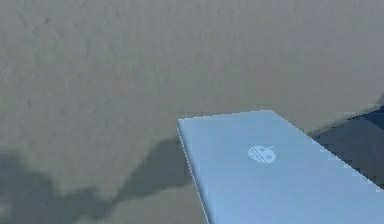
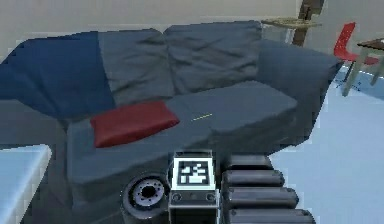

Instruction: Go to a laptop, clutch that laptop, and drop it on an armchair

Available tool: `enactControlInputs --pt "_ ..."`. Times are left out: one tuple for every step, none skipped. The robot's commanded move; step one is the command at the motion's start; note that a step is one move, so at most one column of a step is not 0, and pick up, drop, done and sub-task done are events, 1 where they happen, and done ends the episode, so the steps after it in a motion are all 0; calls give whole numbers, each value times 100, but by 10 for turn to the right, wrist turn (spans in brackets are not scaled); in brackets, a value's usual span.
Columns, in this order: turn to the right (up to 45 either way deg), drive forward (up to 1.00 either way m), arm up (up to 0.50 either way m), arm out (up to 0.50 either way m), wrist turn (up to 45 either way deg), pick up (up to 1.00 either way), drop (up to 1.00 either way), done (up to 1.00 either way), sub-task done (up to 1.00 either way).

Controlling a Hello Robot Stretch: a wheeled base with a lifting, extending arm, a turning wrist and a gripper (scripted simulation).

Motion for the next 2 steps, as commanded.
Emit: enactControlInputs --pt "450 0 0 0 0 0 0 0 0" --pt "450 0 0 0 0 0 0 0 0"
